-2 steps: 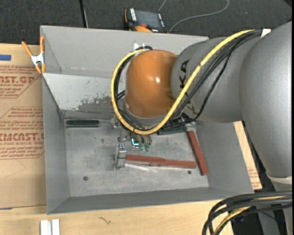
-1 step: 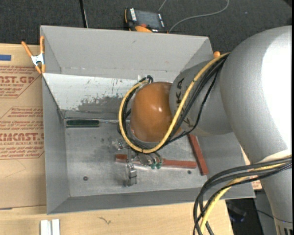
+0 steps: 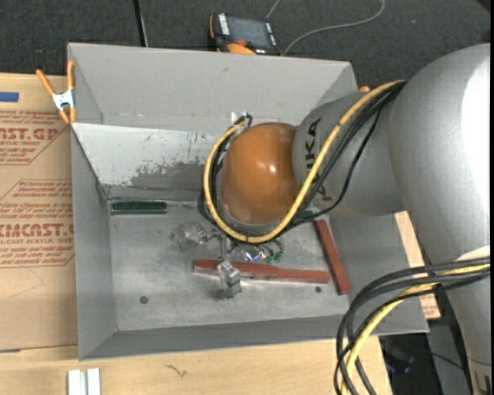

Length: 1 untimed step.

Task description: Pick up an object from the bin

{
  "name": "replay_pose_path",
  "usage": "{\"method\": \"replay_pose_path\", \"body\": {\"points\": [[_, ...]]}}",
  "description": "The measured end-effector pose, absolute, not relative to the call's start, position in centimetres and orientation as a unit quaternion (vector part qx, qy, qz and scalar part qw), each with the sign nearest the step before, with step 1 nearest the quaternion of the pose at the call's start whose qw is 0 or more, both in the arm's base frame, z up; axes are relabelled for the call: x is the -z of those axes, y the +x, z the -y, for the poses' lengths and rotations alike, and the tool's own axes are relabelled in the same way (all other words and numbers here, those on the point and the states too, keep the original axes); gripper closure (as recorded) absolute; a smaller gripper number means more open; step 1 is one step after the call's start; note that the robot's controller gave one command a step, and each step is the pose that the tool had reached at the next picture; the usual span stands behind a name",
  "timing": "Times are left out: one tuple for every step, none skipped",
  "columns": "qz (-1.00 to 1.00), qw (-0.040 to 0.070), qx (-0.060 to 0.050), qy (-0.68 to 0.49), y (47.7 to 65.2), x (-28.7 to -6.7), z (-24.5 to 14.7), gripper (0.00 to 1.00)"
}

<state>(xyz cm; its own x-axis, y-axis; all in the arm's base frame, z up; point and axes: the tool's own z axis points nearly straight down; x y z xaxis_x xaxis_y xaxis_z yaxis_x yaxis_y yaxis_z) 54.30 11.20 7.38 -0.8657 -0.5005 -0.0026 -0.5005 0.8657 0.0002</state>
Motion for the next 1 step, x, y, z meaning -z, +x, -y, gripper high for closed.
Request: {"method": "replay_pose_path", "body": {"points": [[-0.966,0.001,-0.001,-0.259,54.26,-7.35,-11.2,1.0]]}}
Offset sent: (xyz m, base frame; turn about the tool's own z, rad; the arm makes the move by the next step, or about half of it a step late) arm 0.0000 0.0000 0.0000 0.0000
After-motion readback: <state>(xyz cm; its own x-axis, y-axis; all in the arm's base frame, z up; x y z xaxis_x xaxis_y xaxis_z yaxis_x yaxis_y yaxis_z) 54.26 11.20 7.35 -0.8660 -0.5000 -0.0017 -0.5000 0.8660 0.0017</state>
